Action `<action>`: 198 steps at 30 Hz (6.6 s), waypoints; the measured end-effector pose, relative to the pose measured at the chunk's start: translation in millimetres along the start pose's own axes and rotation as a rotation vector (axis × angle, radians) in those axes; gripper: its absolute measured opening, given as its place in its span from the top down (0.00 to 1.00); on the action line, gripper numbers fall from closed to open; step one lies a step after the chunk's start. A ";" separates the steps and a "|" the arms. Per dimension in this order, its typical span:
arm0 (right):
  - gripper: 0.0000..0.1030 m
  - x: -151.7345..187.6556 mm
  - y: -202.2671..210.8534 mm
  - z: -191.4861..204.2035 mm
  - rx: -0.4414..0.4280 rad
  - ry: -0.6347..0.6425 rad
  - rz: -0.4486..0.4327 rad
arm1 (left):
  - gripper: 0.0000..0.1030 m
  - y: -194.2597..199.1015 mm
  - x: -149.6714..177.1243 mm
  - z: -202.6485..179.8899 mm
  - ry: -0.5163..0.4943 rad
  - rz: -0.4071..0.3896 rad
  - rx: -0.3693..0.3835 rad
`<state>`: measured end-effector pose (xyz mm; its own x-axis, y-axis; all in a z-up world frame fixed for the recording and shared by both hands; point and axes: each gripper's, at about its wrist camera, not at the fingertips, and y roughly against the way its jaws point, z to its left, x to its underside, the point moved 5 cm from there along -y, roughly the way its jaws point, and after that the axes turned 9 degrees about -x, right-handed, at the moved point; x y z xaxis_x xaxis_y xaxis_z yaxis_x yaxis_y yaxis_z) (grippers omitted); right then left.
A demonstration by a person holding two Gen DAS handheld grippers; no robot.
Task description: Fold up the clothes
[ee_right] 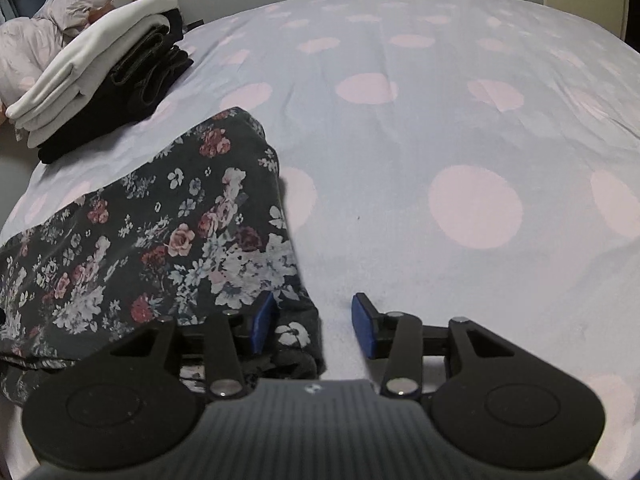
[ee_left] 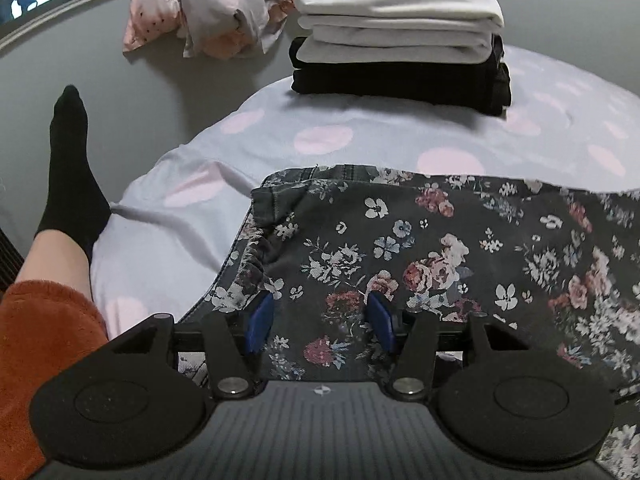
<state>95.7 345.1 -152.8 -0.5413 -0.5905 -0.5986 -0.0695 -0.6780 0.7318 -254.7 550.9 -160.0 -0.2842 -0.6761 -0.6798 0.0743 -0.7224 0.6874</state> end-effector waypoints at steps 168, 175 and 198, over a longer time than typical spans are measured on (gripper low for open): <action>0.95 -73.8 126.7 -43.2 -0.488 -0.271 0.061 | 0.71 146.3 83.0 -162.6 -0.382 0.012 0.643; 0.95 -94.9 138.2 14.9 -0.486 -0.237 0.073 | 0.71 135.2 31.0 -89.3 -0.159 -0.004 0.579; 0.95 -49.0 -10.1 269.0 -0.592 -0.092 0.337 | 0.71 18.9 -7.9 83.3 0.372 0.115 0.444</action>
<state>-102.5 498.6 -43.2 -0.5235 -0.7896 -0.3201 0.5707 -0.6039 0.5564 -330.7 554.6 -120.3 0.0621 -0.8099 -0.5833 -0.3457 -0.5657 0.7486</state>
